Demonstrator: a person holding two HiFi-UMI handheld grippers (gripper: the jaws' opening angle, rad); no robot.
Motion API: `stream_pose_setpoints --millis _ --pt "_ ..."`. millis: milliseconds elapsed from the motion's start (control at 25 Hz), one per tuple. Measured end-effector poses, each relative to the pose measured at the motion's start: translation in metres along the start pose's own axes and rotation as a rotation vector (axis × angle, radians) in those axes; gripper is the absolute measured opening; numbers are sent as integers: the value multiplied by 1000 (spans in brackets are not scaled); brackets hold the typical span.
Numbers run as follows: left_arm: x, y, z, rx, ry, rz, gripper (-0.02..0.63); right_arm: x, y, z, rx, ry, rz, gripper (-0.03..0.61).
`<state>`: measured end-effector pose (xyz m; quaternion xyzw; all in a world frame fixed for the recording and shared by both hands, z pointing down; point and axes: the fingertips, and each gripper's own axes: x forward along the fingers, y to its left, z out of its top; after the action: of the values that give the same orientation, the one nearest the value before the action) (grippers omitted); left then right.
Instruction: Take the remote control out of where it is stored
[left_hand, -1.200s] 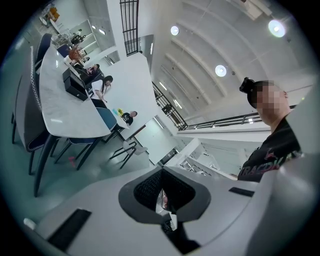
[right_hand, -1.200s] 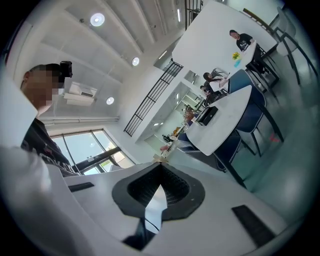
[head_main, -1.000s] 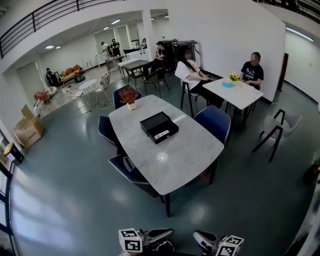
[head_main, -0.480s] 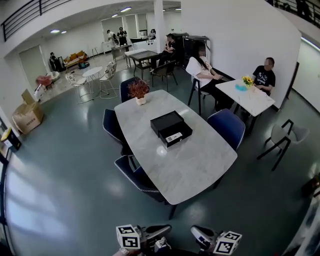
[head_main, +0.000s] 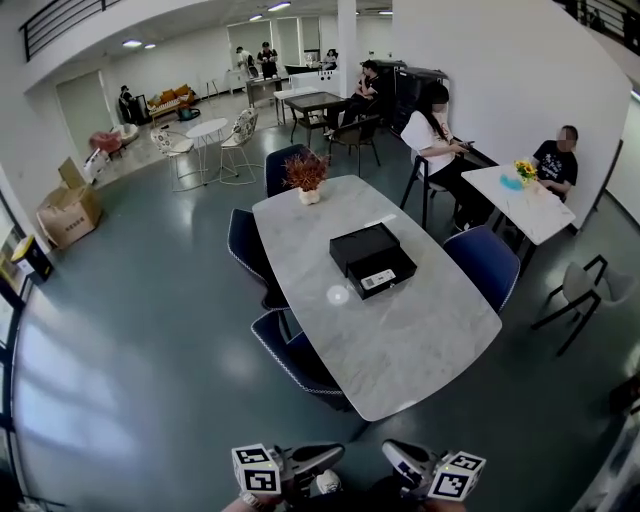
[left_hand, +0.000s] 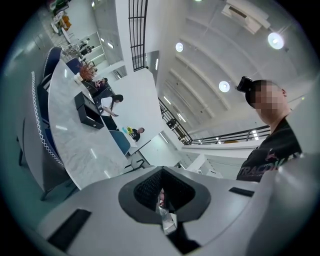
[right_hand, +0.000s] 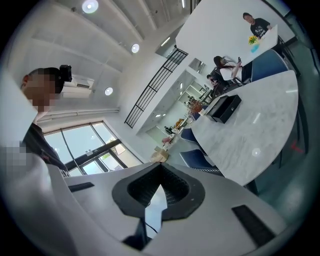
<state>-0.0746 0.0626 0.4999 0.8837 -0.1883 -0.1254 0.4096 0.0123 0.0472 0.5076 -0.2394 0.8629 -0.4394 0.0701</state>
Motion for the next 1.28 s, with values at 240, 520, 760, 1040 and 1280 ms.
stream_pose_setpoints --millis 240,520,760,1040,1280 --pt "4 14 17 8 -14 33 5 18 -21 23 -3 6 21 9" --pt "27 41 53 36 -89 97 5 41 -61 81 -31 42 64 9" --pt "44 64 90 56 -195 190 5 77 -100 148 -90 115 122 9" --pt "53 92 116 63 -275 274 5 123 -143 221 -197 156 150 9" --pt "66 110 126 43 -314 322 5 151 -192 267 -283 224 112 9"
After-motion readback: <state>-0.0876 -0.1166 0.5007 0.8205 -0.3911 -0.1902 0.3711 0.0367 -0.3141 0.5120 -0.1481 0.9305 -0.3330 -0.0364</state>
